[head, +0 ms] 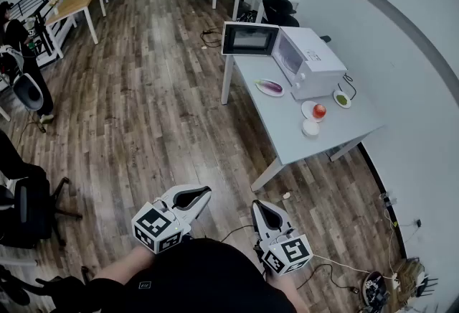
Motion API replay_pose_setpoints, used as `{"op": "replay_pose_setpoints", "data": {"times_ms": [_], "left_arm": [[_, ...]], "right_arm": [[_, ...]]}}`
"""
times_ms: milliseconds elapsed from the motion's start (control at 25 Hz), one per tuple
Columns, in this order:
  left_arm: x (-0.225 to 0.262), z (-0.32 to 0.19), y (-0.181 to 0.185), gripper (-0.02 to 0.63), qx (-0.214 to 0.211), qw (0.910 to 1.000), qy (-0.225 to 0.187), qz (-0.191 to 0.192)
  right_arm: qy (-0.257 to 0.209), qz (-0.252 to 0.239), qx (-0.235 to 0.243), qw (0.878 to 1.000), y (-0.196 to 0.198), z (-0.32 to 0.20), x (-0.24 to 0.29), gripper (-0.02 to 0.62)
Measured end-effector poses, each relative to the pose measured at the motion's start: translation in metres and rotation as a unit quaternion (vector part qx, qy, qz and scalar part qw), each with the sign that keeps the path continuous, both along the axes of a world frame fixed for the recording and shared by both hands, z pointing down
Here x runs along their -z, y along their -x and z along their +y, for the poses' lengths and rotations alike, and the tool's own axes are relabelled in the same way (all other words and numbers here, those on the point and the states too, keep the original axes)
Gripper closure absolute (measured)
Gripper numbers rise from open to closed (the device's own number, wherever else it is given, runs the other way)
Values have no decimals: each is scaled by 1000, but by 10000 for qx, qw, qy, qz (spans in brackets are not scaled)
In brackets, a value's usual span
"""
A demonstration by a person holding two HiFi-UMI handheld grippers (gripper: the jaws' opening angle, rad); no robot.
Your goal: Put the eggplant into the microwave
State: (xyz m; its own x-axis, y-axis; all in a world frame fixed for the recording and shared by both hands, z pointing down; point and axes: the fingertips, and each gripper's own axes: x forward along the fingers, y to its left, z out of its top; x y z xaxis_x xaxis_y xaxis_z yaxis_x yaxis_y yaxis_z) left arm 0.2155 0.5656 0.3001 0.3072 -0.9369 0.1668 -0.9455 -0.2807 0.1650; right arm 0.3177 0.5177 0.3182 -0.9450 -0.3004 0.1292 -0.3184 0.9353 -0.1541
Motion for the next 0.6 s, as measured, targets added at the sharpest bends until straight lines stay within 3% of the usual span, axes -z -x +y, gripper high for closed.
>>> {"op": "replay_pose_setpoints", "data": {"times_ms": [360, 600], "left_arm": [[-2, -1, -6, 584, -3, 10000, 49, 50], [-1, -10, -33, 584, -47, 10000, 30, 22]], "right_arm": [[28, -65, -29, 10000, -8, 0, 1, 581], [162, -76, 45, 9998, -36, 0, -2, 581]]}}
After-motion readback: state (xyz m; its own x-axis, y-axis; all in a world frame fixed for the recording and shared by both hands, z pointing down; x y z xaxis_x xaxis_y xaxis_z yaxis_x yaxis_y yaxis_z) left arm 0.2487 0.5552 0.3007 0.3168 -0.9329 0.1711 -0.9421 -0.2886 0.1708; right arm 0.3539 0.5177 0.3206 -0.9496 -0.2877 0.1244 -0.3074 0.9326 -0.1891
